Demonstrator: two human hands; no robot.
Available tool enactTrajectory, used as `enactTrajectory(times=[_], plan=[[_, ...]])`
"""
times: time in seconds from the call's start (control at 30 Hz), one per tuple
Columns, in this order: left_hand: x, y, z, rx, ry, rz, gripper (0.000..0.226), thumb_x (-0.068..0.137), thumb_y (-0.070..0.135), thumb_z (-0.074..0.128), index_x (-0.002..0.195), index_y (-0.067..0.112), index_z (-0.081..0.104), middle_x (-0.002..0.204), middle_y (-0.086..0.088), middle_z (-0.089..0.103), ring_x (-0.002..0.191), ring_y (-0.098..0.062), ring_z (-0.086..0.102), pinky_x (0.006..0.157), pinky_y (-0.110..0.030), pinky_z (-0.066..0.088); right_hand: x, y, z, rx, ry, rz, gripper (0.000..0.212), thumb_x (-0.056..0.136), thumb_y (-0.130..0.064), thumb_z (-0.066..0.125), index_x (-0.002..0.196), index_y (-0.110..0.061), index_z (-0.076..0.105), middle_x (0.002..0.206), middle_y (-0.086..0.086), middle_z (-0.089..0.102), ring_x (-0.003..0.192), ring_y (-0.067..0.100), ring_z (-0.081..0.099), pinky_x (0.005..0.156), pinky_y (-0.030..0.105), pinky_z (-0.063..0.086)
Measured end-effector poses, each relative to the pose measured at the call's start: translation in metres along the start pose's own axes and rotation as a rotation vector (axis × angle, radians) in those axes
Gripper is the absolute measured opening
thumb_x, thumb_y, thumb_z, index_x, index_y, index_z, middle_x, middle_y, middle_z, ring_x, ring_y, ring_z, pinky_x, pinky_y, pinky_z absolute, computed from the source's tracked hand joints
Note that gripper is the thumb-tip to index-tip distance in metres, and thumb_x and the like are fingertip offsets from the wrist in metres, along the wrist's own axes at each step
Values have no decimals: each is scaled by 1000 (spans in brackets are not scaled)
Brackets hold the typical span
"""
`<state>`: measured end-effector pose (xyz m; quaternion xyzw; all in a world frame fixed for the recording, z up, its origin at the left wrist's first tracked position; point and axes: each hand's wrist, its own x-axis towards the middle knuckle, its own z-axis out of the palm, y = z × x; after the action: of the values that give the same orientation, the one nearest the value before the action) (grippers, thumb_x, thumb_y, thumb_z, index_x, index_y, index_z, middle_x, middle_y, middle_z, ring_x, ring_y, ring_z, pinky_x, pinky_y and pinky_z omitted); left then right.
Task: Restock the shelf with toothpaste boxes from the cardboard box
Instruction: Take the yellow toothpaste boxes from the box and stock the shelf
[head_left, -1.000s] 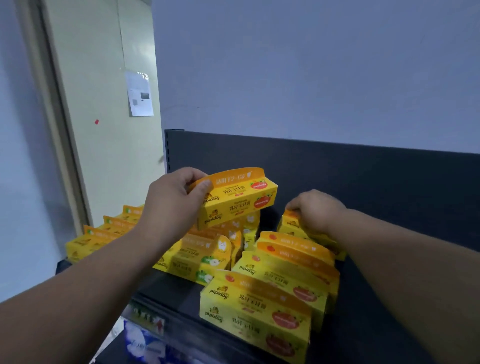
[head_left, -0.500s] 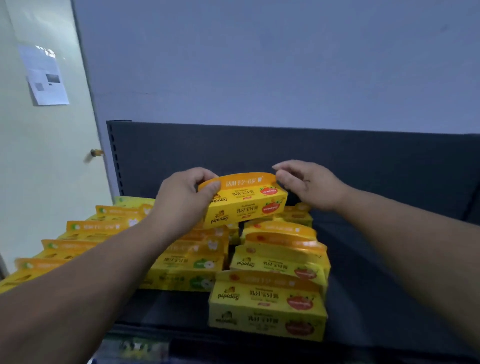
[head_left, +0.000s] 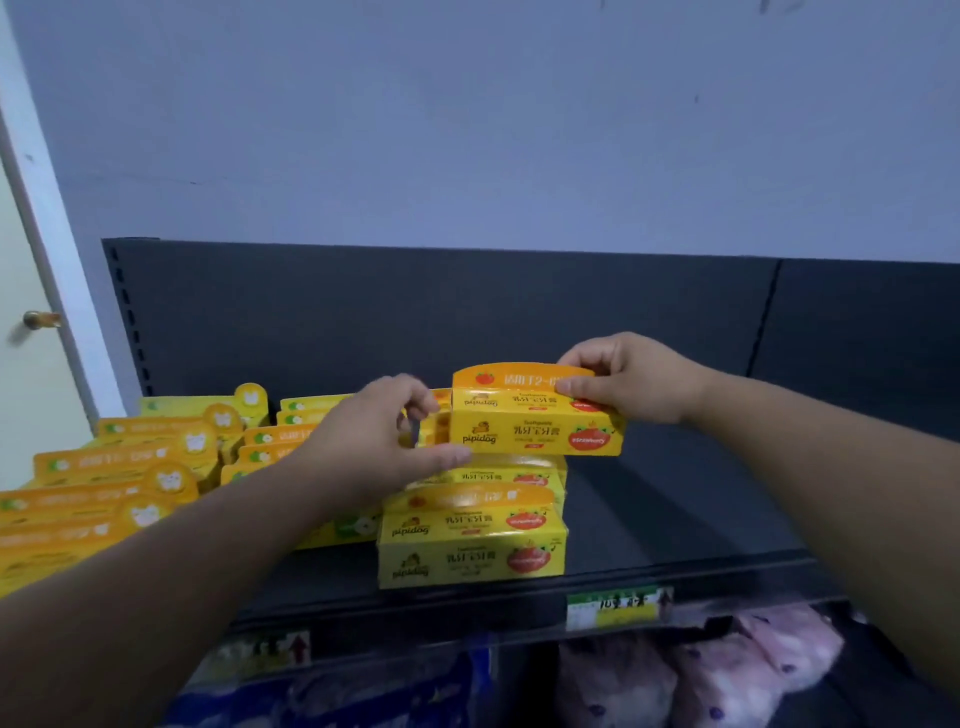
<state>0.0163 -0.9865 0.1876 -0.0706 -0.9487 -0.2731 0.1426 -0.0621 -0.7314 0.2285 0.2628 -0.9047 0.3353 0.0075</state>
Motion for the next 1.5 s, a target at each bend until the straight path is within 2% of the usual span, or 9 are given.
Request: enactTrajectory(times=[0.07, 0.13, 0.53, 0.63, 0.73, 0.83, 1.0, 1.23, 1.5], plan=[[-8, 1, 6, 228, -238, -17, 57, 65, 63, 73, 113, 40, 54, 115, 19, 49, 102, -5, 49, 85, -27, 48, -9, 6, -5, 8, -8, 29, 10, 96, -25, 61, 100, -22, 69, 89, -4, 75, 77, 7, 71, 75, 21, 55], [-12, 2, 15, 337, -330, 9, 59, 67, 63, 73, 118, 39, 55, 122, 18, 48, 107, -6, 47, 92, -29, 46, -16, 11, -8, 4, -40, 45, 9, 96, -25, 60, 100, -22, 68, 90, -3, 75, 78, 8, 71, 78, 25, 56], [-3, 9, 42, 189, -118, -63, 70, 73, 47, 77, 135, 30, 50, 133, 7, 51, 118, -13, 50, 93, -26, 42, -46, 29, 1, -36, -187, 24, 7, 96, -23, 61, 96, -24, 68, 90, -6, 73, 77, 2, 68, 73, 21, 53], [-9, 4, 32, 58, -49, -69, 49, 81, 40, 73, 127, 28, 58, 124, 8, 58, 114, -11, 54, 92, -24, 44, -46, 31, 15, -69, -191, 4, 7, 94, -22, 63, 96, -18, 69, 92, 0, 73, 76, 6, 66, 76, 26, 56], [-17, 2, 25, 74, 23, -24, 25, 92, 37, 58, 116, 31, 64, 113, 12, 61, 107, -8, 55, 89, -26, 44, -42, 26, 32, -94, -151, -44, 6, 93, -23, 66, 89, -18, 67, 78, -6, 67, 64, 0, 60, 67, 21, 52], [-26, 8, 26, 94, 13, 26, 23, 94, 41, 54, 110, 33, 67, 114, 14, 61, 107, -7, 53, 91, -28, 43, -39, 19, 50, -96, -77, -101, 9, 91, -22, 68, 86, -16, 65, 74, -10, 60, 65, 3, 57, 68, 27, 51], [-31, 8, 35, 262, -30, 37, 33, 89, 43, 60, 121, 32, 61, 127, 11, 54, 116, -9, 49, 94, -24, 37, -37, 16, 72, -243, 2, -209, 13, 88, -32, 69, 81, -27, 60, 83, -10, 57, 78, 14, 55, 76, 37, 51], [-28, 10, 38, 252, 46, 0, 2, 92, 30, 59, 94, 30, 59, 117, 8, 56, 100, -8, 49, 83, -22, 38, -39, 10, 77, -440, 77, -254, 14, 93, -39, 60, 96, -26, 62, 105, -8, 54, 96, 14, 53, 79, 34, 49], [-22, 8, 33, 304, -16, 6, 7, 95, 26, 54, 89, 30, 52, 110, 8, 52, 96, -10, 49, 85, -27, 42, -40, 2, 80, -423, 80, -223, 17, 92, -39, 62, 97, -23, 64, 105, -5, 57, 96, 17, 55, 81, 34, 48]])
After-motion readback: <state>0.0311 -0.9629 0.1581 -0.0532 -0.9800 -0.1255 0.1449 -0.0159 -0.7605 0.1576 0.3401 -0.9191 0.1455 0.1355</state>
